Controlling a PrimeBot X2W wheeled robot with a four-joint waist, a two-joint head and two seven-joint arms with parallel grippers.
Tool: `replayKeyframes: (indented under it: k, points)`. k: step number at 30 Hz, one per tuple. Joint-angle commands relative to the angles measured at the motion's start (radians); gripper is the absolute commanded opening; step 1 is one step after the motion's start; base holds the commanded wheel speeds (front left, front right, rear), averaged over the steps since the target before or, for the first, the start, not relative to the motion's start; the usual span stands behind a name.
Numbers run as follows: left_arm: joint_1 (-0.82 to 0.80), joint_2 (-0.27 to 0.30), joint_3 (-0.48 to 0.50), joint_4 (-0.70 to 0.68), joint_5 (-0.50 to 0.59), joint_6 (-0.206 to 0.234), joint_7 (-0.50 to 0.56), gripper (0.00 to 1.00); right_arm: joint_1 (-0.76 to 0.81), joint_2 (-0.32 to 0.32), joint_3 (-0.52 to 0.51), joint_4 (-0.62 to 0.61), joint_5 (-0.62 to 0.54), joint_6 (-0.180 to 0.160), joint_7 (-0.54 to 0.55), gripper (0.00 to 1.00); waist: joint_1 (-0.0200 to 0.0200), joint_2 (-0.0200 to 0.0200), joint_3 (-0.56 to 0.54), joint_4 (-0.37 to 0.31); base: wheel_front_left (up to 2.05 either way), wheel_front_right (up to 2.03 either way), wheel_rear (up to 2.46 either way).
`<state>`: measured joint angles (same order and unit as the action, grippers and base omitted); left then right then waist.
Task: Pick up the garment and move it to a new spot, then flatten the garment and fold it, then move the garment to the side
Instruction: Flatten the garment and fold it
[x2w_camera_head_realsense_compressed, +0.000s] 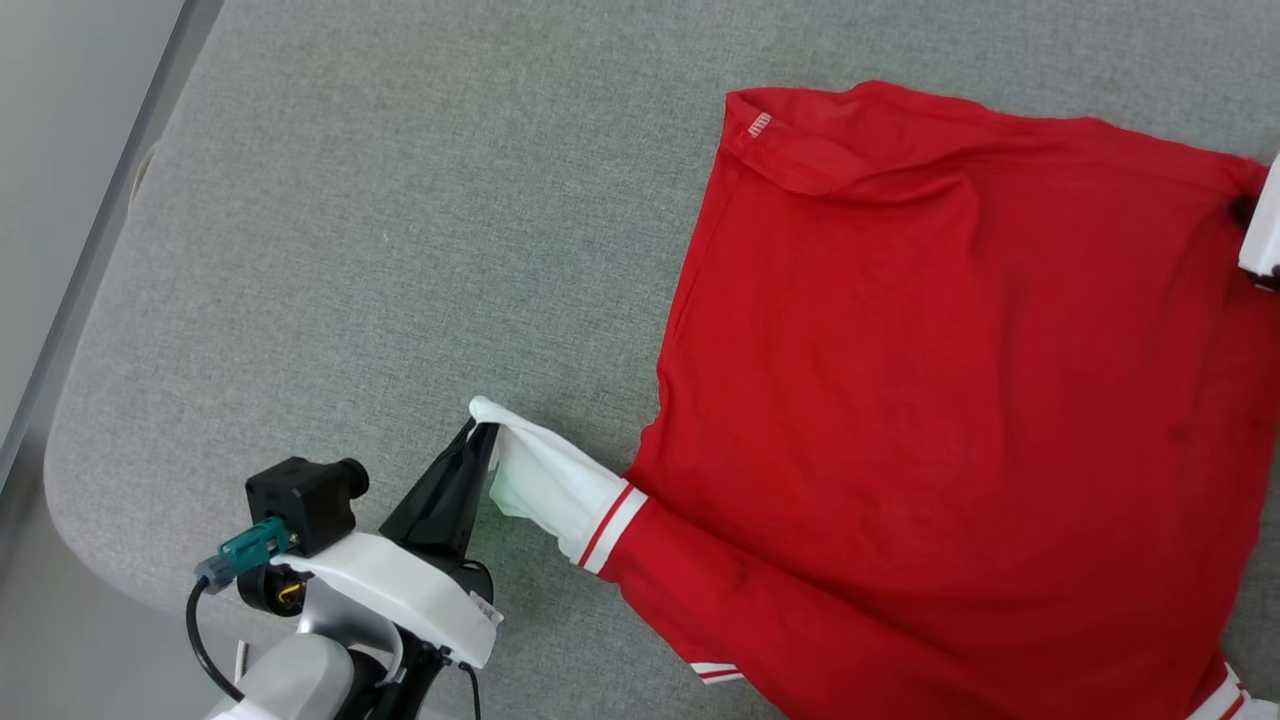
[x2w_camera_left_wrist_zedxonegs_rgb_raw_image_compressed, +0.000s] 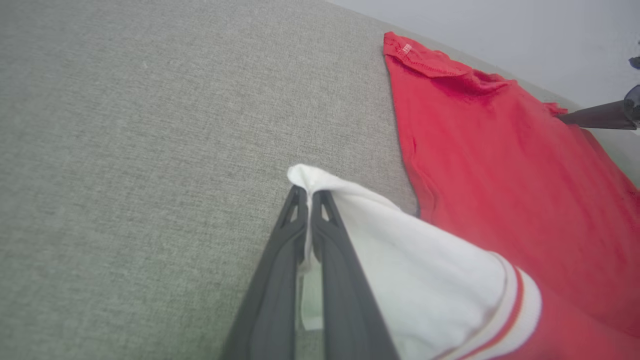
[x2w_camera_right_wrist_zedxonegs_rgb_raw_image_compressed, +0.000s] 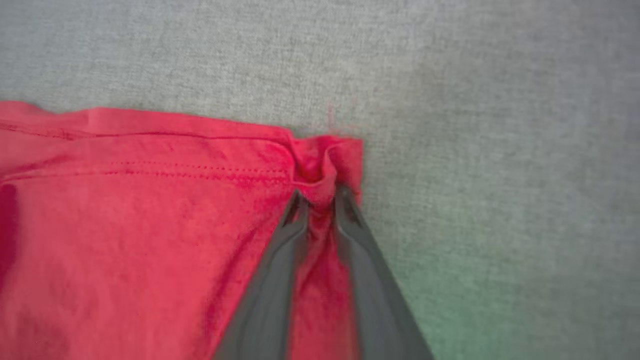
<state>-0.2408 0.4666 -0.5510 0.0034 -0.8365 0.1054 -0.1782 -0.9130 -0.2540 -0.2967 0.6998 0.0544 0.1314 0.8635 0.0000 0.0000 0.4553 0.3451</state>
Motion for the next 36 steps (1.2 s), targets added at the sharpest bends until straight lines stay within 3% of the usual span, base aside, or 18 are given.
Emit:
replayKeyframes:
  k: [1, 9, 18, 23, 29, 36]
  points:
    - [-0.004, 0.004, 0.002, 0.005, 0.001, 0.004, -0.004, 0.0, 0.079, 0.023, 0.012, 0.048, -0.024, -0.001, 0.015, 0.0, 0.0, 0.0, -0.016, -0.008, 0.0, 0.0, 0.0]
    - [0.05, 0.024, -0.001, 0.021, -0.008, 0.037, 0.018, 0.0, 0.107, -0.036, 0.019, -0.046, 0.018, -0.002, -0.073, 0.0, 0.0, 0.0, -0.138, -0.05, 0.0, 0.0, 0.0]
    - [0.137, 0.047, 0.011, 0.036, -0.033, 0.089, 0.033, 0.0, 0.352, -0.04, 0.011, -0.218, 0.112, -0.002, -0.095, 0.0, 0.0, 0.0, -0.279, -0.14, 0.0, 0.0, 0.0]
    - [0.195, 0.064, 0.011, 0.041, -0.046, 0.12, 0.052, 0.0, 0.59, -0.001, -0.036, -0.38, 0.15, -0.001, -0.088, 0.0, 0.0, 0.0, -0.359, -0.191, 0.0, 0.0, 0.0]
    - [0.247, 0.083, 0.013, 0.036, -0.059, 0.148, 0.07, 0.0, 0.881, 0.104, -0.101, -0.587, 0.177, -0.001, -0.081, 0.0, 0.0, 0.0, -0.404, -0.249, 0.0, 0.0, 0.0]
    - [0.281, 0.096, -0.002, 0.044, -0.071, 0.153, 0.094, 0.0, 1.143, 0.199, -0.133, -0.686, 0.219, -0.001, -0.095, 0.0, 0.0, 0.0, -0.439, -0.295, 0.0, 0.0, 0.0]
